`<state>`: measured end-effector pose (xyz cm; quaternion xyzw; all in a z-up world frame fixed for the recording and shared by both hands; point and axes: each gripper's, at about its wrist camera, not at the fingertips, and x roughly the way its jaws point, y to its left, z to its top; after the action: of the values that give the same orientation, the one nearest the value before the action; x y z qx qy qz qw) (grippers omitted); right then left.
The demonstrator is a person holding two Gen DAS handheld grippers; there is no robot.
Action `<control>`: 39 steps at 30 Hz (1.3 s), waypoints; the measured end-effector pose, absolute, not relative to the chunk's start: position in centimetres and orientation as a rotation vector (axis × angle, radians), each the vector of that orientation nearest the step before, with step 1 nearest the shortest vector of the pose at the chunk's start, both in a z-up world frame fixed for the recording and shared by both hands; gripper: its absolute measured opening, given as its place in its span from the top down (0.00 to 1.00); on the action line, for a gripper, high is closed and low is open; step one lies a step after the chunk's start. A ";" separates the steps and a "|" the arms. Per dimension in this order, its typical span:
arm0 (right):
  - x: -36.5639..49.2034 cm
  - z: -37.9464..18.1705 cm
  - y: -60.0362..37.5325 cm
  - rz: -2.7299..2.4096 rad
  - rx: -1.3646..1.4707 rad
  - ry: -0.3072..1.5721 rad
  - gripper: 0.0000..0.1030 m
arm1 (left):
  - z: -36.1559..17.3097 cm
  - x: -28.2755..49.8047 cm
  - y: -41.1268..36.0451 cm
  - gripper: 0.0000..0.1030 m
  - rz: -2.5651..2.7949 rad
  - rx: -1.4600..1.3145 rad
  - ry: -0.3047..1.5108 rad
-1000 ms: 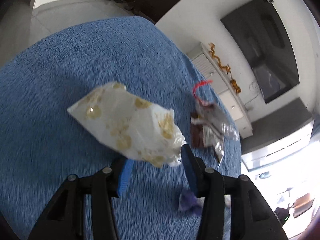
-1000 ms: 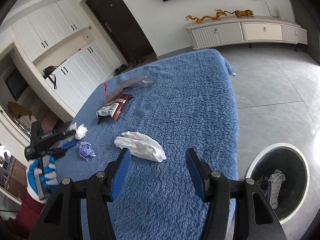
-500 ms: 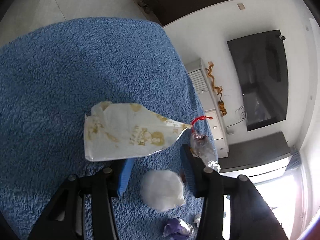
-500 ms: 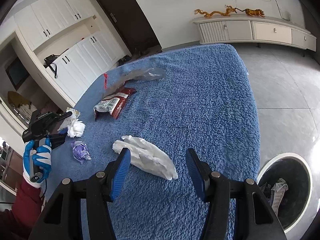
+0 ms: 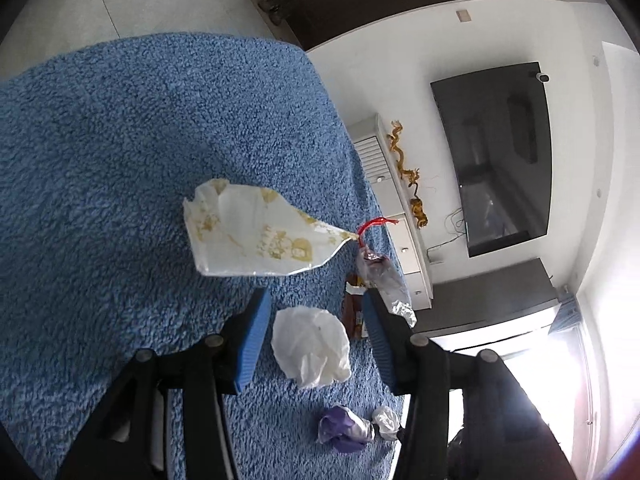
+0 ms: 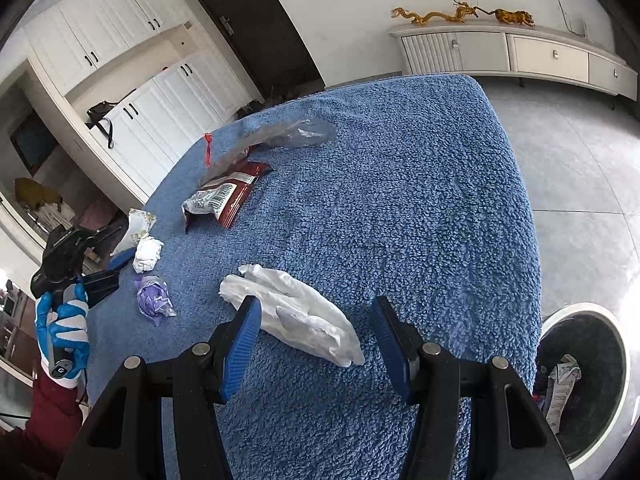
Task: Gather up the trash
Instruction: 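Grasp the white paw-print paper bag with the left tool while the right tool grasps crumpled white plastic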
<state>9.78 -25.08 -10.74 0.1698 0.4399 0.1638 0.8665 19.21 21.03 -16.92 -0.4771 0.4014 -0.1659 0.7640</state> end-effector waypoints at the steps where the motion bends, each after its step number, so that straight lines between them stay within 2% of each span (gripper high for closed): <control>1: 9.8 -10.8 -25.0 0.343 0.354 0.922 0.47 | -16.8 19.0 21.2 0.55 -0.356 -1.041 0.869; 8: 10.0 -10.8 -24.8 0.340 0.346 0.926 0.47 | -15.9 18.6 23.6 0.55 -0.308 -1.089 0.821; 15: 10.0 -10.9 -24.4 0.343 0.337 0.927 0.46 | -17.8 19.4 25.5 0.55 -0.275 -1.227 0.839; 24: 10.1 -10.9 -24.1 0.347 0.322 0.923 0.46 | -18.3 20.4 25.8 0.59 -0.180 -1.172 0.875; 26: 10.0 -10.9 -24.1 0.349 0.318 0.918 0.50 | -18.5 20.8 25.9 0.76 -0.158 -1.151 0.894; 28: 10.0 -10.9 -24.1 0.352 0.310 0.918 0.60 | -19.2 21.1 26.0 0.85 -0.149 -1.169 0.914; 34: 9.7 -11.0 -24.3 0.368 0.303 0.917 0.83 | -19.0 20.1 26.3 0.90 -0.154 -1.167 0.891; 39: 8.9 -10.3 -24.0 0.399 0.310 0.893 0.88 | -17.4 18.8 26.7 0.90 -0.167 -1.136 0.863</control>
<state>8.85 -23.99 -10.33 0.1483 0.4271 0.1911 0.8712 18.76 26.68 -17.45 -0.5205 0.3955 -0.0764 0.7529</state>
